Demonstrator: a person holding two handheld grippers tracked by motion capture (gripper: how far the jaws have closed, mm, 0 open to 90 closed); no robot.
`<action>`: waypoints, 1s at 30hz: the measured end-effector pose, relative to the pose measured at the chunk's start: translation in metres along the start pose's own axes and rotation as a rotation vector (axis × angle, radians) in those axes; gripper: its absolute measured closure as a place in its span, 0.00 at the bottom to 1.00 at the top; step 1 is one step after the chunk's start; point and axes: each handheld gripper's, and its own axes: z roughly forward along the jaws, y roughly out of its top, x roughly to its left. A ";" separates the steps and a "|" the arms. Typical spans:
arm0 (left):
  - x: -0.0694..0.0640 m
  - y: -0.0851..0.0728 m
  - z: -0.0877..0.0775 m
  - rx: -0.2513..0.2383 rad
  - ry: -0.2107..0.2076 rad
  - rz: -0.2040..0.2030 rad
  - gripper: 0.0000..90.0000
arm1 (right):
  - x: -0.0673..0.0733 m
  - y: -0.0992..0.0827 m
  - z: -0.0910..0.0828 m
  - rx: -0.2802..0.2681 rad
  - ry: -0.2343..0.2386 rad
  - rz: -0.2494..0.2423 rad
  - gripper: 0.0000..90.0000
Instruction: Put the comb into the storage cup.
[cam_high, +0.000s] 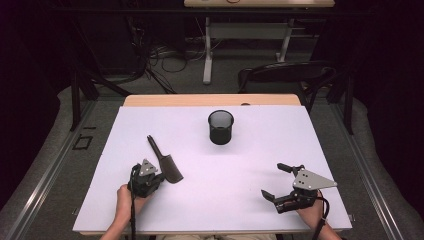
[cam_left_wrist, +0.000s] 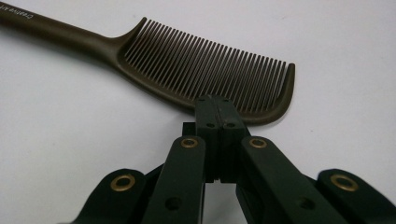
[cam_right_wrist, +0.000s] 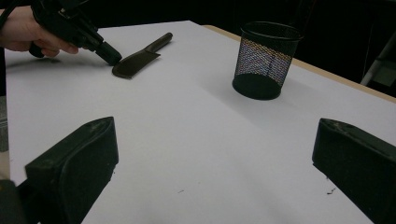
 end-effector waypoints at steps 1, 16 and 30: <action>0.000 0.000 0.000 0.000 -0.001 0.002 1.00 | 0.000 0.000 0.000 0.005 -0.001 0.001 0.00; -0.005 0.005 0.005 -0.010 -0.008 0.036 1.00 | 0.000 0.000 0.000 0.004 -0.003 0.004 0.00; -0.011 0.012 0.014 -0.023 -0.008 0.082 1.00 | -0.001 -0.001 0.000 0.008 -0.004 0.005 0.00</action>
